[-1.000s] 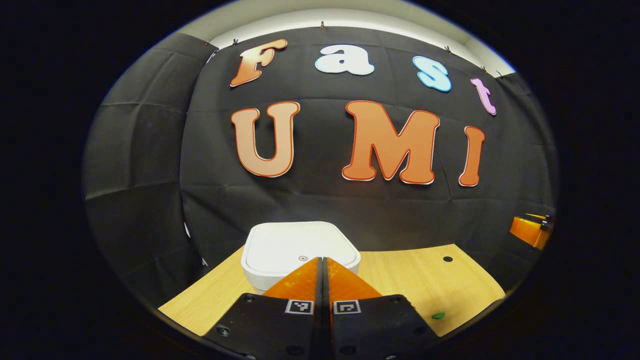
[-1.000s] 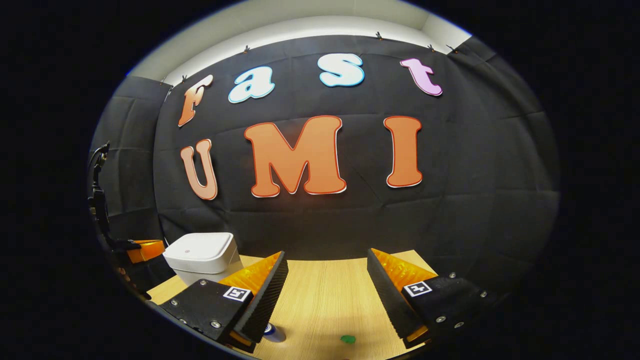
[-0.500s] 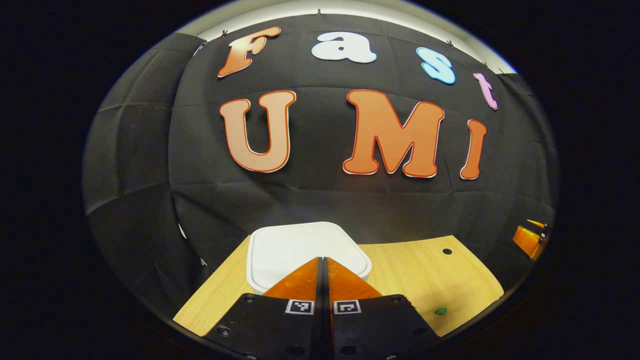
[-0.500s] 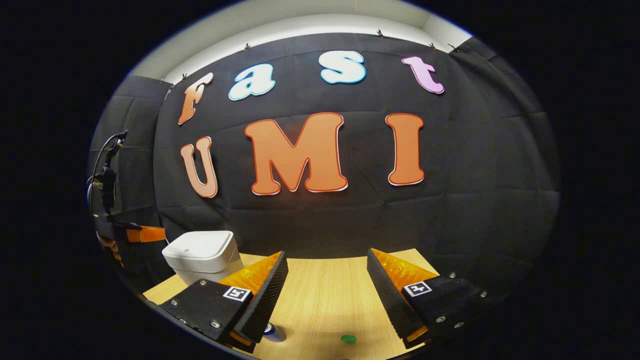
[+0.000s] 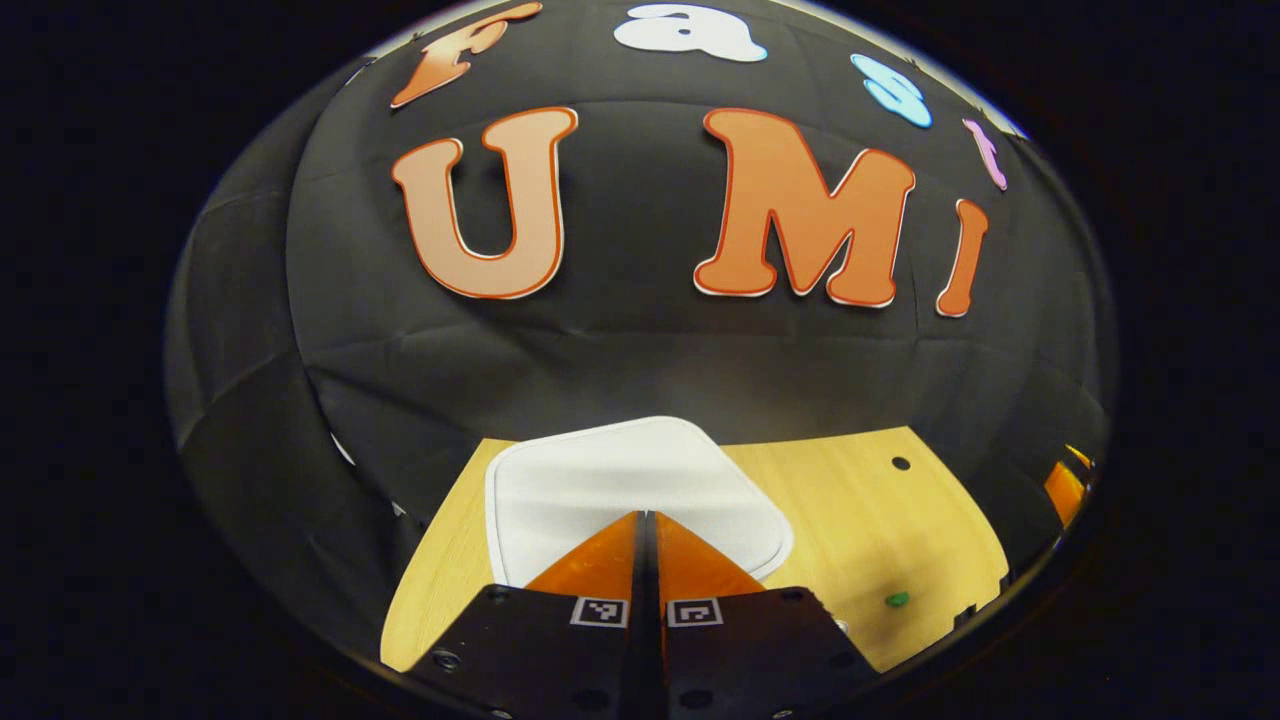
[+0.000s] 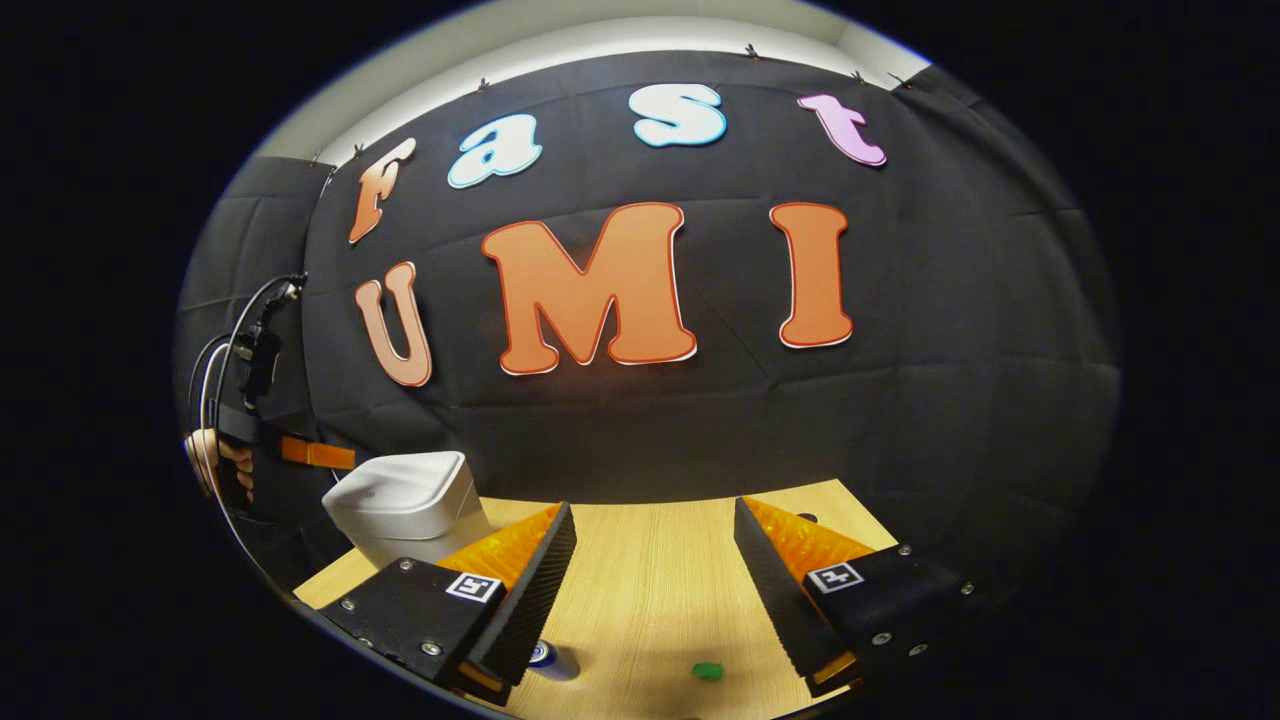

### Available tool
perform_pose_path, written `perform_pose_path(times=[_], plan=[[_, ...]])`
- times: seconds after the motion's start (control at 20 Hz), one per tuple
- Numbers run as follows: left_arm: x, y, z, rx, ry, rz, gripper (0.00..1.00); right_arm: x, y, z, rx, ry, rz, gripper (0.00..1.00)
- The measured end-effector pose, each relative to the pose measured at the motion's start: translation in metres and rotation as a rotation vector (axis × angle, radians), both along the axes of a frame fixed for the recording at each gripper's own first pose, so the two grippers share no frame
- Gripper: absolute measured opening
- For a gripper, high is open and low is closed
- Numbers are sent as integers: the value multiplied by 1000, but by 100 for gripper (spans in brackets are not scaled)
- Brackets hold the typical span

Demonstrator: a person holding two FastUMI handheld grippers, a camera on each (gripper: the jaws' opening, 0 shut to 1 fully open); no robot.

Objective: Press the lid of the desktop garbage bin to open it, pick up the crumpled paper on the desktop and throw it into the bin, then pick up the pop can on the desktop and drop it into the bin, and finally close the garbage bin lid.

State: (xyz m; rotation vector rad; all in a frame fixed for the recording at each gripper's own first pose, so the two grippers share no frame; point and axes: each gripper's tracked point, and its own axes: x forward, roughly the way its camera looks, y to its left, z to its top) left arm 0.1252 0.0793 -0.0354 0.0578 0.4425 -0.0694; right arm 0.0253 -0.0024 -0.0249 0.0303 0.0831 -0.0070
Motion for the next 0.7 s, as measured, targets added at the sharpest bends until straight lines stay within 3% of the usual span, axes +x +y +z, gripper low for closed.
perform_pose_path(times=[0.3, 0.5, 0.7], plan=[[3, -3, -37, -11, 103, -24, 0, 3, 2, -8, -22, 18, -6, 95], [-5, -7, -48, 79, 153, -90, 0, 3, 6, -12, -7, 37, 5, 95], [6, -9, -47, -96, 105, -16, 1, 1, 7, -10, -12, 28, -4, 95]])
